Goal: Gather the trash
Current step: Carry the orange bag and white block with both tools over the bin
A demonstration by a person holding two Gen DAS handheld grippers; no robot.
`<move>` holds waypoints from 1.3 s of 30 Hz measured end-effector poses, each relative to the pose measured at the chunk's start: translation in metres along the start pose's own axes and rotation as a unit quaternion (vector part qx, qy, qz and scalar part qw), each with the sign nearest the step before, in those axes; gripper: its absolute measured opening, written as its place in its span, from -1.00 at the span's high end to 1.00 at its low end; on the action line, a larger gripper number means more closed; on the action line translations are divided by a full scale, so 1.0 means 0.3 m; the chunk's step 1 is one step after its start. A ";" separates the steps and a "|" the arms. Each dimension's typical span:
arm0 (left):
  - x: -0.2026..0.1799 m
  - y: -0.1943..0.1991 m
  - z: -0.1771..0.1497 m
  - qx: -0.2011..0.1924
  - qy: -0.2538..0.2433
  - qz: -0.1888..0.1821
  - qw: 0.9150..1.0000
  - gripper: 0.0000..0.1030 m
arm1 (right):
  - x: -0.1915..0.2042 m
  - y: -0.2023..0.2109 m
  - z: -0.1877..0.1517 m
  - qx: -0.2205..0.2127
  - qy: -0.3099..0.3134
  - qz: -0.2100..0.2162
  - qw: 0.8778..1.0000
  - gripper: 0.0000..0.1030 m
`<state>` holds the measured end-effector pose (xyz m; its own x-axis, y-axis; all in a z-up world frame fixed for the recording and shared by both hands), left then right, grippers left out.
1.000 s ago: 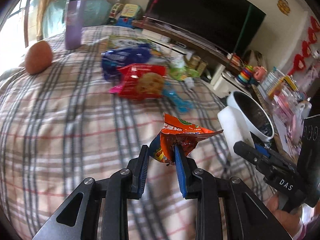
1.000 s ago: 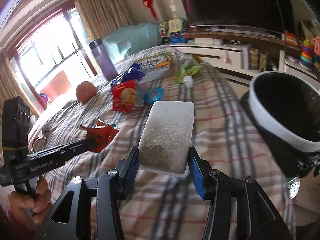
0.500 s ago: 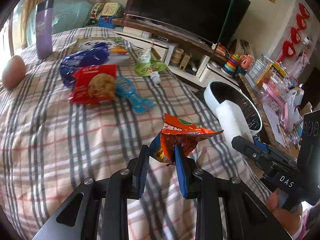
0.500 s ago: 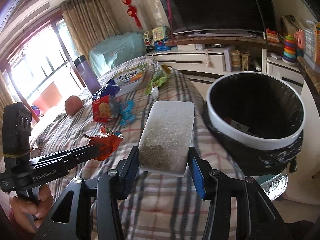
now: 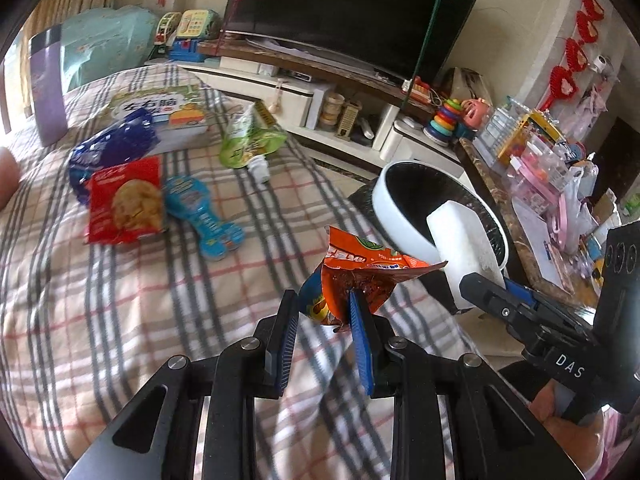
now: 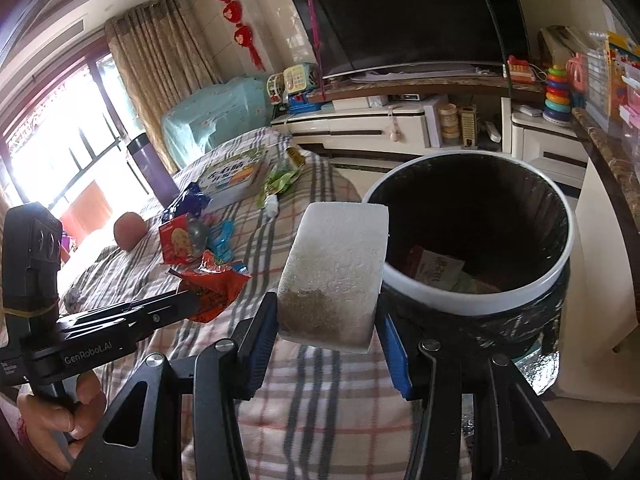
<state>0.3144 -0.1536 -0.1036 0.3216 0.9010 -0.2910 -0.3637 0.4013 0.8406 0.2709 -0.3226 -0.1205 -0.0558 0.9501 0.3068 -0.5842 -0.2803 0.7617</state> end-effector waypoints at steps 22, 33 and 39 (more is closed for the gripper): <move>-0.161 -0.142 0.159 0.007 -0.042 -0.004 0.999 0.52 | -0.242 0.061 0.075 -0.019 -0.050 -0.039 0.998 0.04; -0.218 -0.217 0.237 0.012 -0.058 0.001 0.998 0.51 | -0.317 0.059 0.108 -0.016 -0.062 -0.050 0.997 0.04; -0.238 -0.268 0.267 0.018 -0.060 0.003 0.998 0.50 | -0.352 0.052 0.128 -0.012 -0.065 -0.054 0.996 0.04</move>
Point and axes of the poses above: each gripper's, at about its wrist camera, not at the fingertips, and y roughly against the way its jaws point, x to its left, z to its top, the point moved 5 cm from there along -y, roughly the way its jaws point, and after that the axes turned 11 degrees about x, right-handed, at the moved point
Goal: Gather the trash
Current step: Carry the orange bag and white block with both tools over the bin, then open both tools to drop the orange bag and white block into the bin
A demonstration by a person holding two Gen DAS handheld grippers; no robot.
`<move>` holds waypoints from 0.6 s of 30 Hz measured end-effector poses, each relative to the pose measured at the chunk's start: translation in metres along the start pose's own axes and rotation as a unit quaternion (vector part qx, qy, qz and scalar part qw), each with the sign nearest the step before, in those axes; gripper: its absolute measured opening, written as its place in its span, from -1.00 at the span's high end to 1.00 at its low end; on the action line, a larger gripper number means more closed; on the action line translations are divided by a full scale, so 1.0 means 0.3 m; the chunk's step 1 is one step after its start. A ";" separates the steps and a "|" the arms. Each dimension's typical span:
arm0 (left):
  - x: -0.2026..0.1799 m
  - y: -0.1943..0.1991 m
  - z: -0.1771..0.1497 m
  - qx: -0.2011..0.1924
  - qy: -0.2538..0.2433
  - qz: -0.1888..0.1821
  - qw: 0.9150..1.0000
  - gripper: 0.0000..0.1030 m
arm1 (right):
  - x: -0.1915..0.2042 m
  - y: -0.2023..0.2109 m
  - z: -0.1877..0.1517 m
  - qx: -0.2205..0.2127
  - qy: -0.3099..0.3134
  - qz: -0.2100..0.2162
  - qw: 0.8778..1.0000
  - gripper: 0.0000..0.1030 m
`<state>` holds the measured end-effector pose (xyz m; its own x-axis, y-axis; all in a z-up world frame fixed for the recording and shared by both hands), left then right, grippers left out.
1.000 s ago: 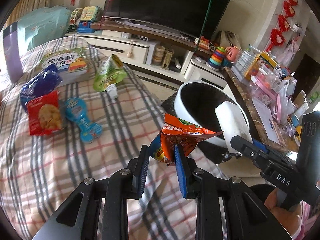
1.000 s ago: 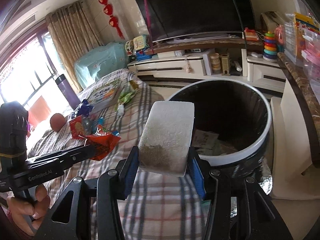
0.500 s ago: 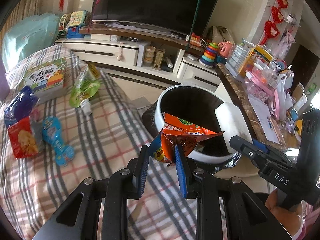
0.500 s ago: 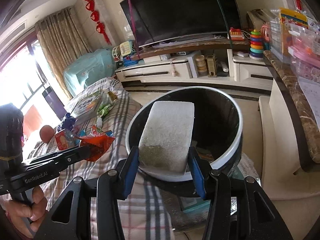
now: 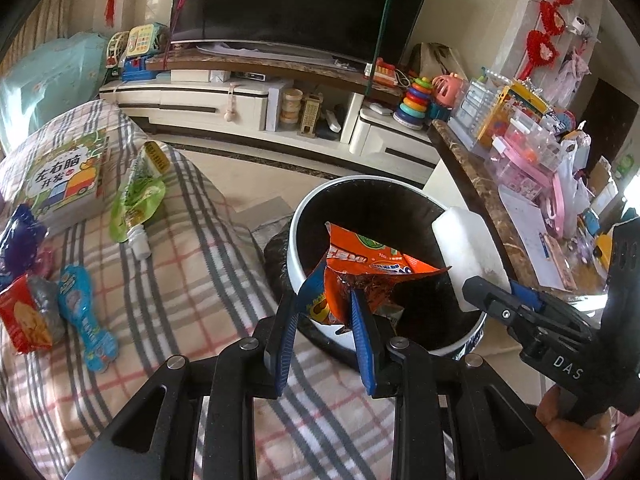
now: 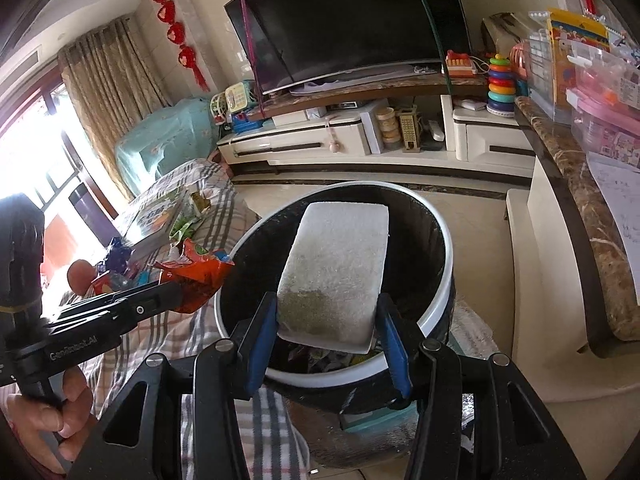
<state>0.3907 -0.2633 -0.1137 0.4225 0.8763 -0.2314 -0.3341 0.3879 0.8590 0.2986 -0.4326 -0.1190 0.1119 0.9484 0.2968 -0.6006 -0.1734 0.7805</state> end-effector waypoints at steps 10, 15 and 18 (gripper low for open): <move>-0.027 -0.043 0.043 0.003 -0.008 -0.001 1.000 0.48 | -0.038 -0.014 0.040 0.005 -0.002 -0.001 1.000 0.01; -0.036 -0.061 0.052 0.005 -0.009 0.000 1.000 0.47 | -0.049 -0.021 0.056 0.007 0.000 -0.004 1.000 0.01; -0.039 -0.069 0.057 0.004 -0.007 -0.001 1.000 0.26 | -0.049 -0.023 0.059 0.008 0.000 -0.004 1.000 -0.02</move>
Point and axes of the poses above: each gripper's, at about its wrist camera, not at the fingertips, and y roughly against the way its jaws point, x to its left, z to its top, the point moved 5 cm from there along -y, roughly the way its jaws point, and after that the axes turned 11 degrees about x, right-handed, at the moved point
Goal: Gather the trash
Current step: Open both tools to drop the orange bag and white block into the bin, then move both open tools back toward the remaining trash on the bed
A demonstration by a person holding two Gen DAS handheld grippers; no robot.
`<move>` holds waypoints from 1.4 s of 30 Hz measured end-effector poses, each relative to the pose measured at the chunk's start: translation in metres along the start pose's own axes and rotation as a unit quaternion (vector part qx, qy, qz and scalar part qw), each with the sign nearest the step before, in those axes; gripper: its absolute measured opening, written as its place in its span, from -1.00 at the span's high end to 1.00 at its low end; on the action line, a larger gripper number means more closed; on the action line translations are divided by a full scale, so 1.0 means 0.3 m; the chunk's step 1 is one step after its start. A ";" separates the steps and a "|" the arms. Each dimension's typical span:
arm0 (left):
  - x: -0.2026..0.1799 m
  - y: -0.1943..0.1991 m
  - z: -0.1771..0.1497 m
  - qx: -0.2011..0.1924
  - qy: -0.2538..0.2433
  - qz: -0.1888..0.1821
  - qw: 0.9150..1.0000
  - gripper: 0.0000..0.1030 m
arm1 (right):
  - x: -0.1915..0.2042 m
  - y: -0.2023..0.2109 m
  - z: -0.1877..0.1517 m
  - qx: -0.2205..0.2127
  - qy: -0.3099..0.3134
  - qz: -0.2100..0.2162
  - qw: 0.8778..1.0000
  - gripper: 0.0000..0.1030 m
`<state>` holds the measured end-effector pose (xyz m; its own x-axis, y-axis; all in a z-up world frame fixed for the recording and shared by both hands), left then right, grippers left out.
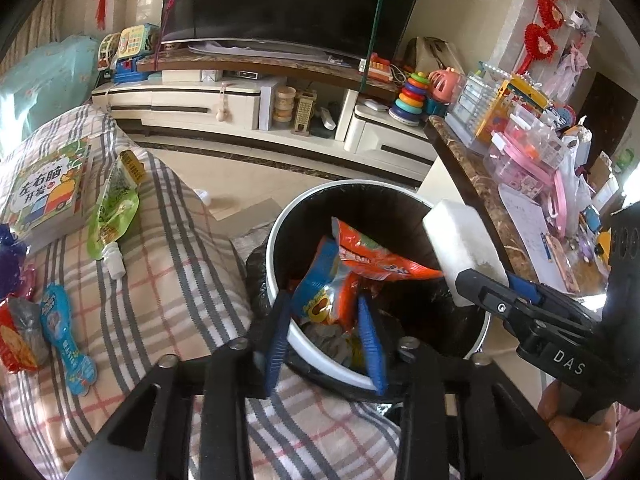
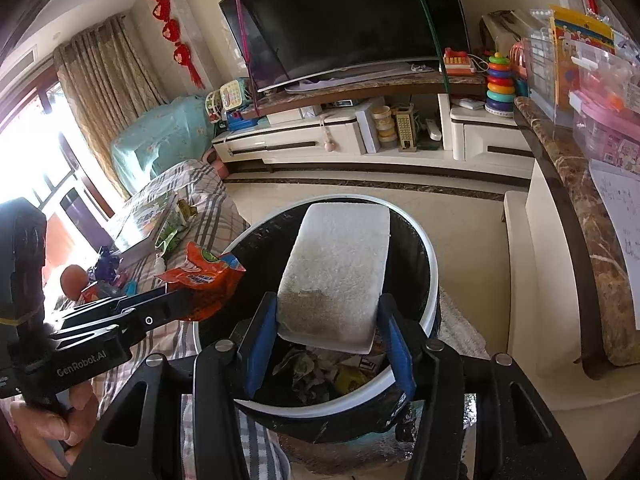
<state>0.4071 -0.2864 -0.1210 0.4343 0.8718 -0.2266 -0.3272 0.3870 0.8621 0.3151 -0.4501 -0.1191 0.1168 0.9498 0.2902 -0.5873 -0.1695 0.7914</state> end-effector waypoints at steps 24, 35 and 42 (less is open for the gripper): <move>0.195 0.175 -0.239 -0.022 0.073 0.023 0.997 -0.30 | 0.109 0.037 -0.059 -0.007 -0.002 0.047 0.999 -0.86; 0.358 0.308 -0.402 -0.029 0.139 0.039 0.989 -0.30 | 0.313 0.005 -0.138 0.011 0.038 0.079 0.996 -0.87; 0.442 0.373 -0.488 -0.032 0.175 0.052 0.983 -0.30 | 0.423 -0.033 -0.185 0.029 0.058 0.099 0.993 -0.87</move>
Point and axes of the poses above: each gripper's, at about its wrist camera, not at the fingertips, and y roughly against the way its jaws point, x to its left, z to its top, the point moved 5 cm from there along -y, roughly the way its jaws point, and after that the axes turned 11 degrees about x, right-handed, at the moved point
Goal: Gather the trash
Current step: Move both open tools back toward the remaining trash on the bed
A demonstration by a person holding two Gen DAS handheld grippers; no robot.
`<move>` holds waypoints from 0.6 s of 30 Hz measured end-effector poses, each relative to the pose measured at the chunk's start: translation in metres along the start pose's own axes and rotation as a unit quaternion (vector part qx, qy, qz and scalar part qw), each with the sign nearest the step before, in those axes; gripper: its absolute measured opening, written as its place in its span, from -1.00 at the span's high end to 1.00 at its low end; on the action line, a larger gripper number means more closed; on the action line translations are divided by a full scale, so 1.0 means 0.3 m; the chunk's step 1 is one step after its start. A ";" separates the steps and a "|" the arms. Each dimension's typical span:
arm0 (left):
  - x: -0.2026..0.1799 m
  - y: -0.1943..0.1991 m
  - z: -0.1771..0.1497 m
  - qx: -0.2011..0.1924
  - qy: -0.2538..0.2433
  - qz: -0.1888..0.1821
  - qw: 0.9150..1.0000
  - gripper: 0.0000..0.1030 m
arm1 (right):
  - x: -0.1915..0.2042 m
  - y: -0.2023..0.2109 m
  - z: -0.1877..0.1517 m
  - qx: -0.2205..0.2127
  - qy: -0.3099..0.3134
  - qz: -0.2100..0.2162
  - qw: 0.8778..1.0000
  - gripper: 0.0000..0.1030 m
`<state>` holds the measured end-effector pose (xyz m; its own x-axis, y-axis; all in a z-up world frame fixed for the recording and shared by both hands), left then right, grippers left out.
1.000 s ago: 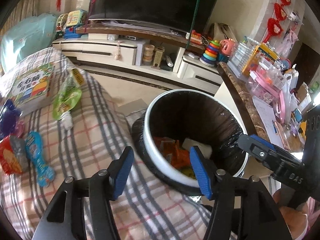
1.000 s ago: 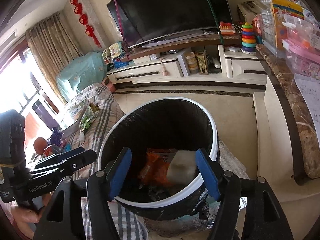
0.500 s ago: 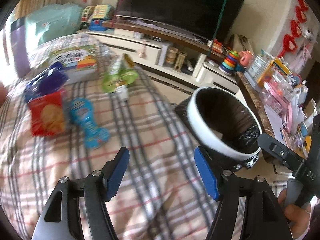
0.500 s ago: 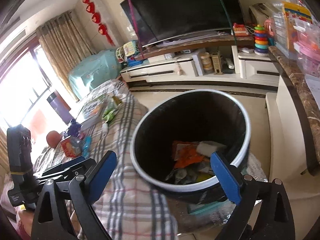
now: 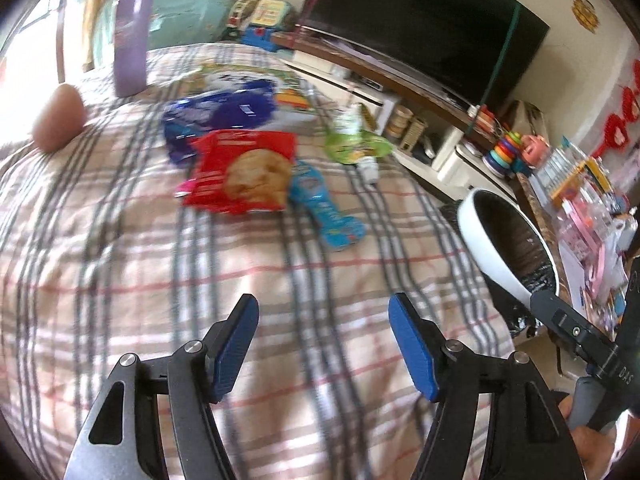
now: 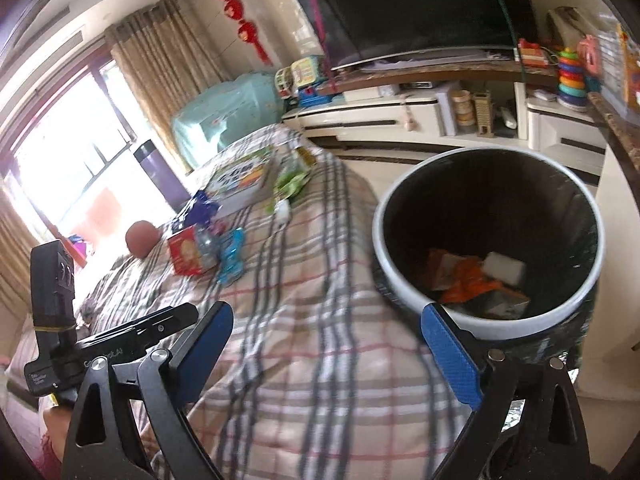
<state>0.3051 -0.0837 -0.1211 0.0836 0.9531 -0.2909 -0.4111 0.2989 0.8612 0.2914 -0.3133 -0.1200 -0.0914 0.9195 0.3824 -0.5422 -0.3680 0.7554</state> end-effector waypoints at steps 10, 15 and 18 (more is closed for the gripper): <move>0.094 0.056 -0.019 -0.007 0.024 0.014 1.000 -0.30 | 0.126 -0.059 -0.010 0.011 0.032 0.012 0.999 -0.88; 0.126 0.066 -0.001 -0.009 0.031 0.018 0.999 -0.30 | 0.173 -0.079 -0.003 0.007 0.059 0.004 0.998 -0.88; 0.151 0.057 0.018 -0.008 0.027 0.023 0.999 -0.30 | 0.199 -0.100 0.003 0.011 0.070 0.007 0.997 -0.88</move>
<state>0.3068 -0.0350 -0.1172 0.0152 0.9617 -0.2735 -0.4283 0.2534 0.8674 0.3030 -0.2476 -0.1193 -0.2156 0.9236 0.3170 -0.5215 -0.3833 0.7623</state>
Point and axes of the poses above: each gripper's, at about its wrist camera, not at the fingertips, and y roughly against the way its jaws point, x to its left, z to its top, the point moved 5 cm from there along -y, roughly the way its jaws point, and after that the axes turned 11 degrees about x, right-handed, at the moved point
